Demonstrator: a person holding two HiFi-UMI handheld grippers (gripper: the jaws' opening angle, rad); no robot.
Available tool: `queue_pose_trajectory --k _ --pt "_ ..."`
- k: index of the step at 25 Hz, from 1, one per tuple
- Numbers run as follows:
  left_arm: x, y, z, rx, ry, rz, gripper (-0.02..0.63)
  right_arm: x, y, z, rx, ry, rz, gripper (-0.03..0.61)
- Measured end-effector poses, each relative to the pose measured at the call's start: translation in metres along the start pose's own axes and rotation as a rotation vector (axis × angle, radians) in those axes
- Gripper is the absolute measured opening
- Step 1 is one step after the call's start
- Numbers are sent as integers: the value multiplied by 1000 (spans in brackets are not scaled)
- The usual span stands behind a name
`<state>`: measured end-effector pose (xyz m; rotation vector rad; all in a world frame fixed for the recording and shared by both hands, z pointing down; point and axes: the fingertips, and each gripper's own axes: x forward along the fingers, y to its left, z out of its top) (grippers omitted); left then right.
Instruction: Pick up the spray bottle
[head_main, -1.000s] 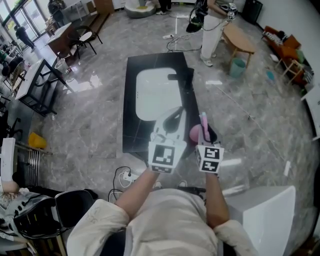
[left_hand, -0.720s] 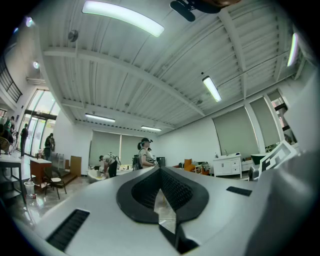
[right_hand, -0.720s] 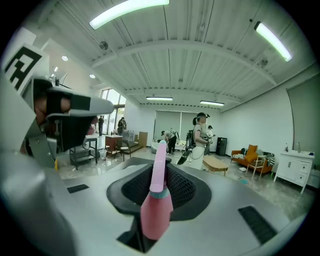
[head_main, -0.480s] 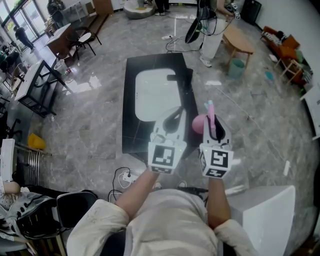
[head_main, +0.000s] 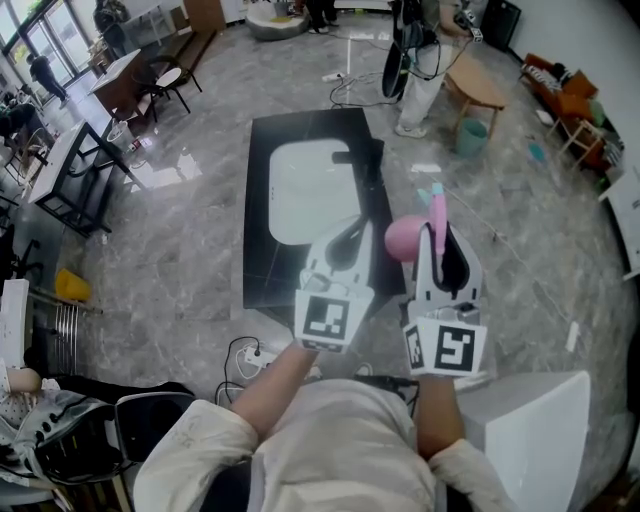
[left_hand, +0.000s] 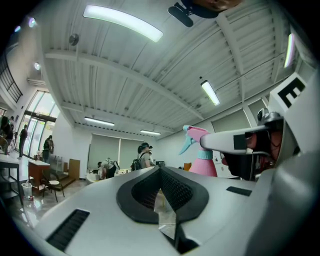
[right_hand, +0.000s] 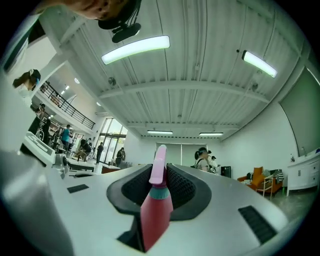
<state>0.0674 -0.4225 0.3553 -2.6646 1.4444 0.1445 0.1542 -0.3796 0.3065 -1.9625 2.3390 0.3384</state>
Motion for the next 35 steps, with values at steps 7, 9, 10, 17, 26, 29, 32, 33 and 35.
queue_pose_trajectory --k 7,9,10,17,26,29,32,33,35 --pt "1 -3 4 -16 -19 -2 2 -2 1 9 -31 -21 1 92" --pt "1 -4 6 -17 -20 -2 2 -1 -1 9 -35 -19 -5 92" --pt "1 -4 6 -17 -21 -2 2 -1 -2 9 -37 -18 -7 92" --pt "-1 -2 6 -16 -18 3 2 0 -4 3 -44 -3 -19 92" --pt "0 -1 5 -16 -19 -2 2 3 -5 -1 -48 4 -26 92" --pt "1 -2 3 -17 -17 -2 2 3 -6 -5 -47 9 -26 92" --pt "1 -2 3 -17 -15 0 2 3 -7 -6 -47 13 -27 92" --pt "2 -2 3 -16 -15 1 2 3 -7 -6 -48 13 -27 92" --pt "2 -1 4 -14 -13 2 2 4 -8 -6 -50 13 -27 92"
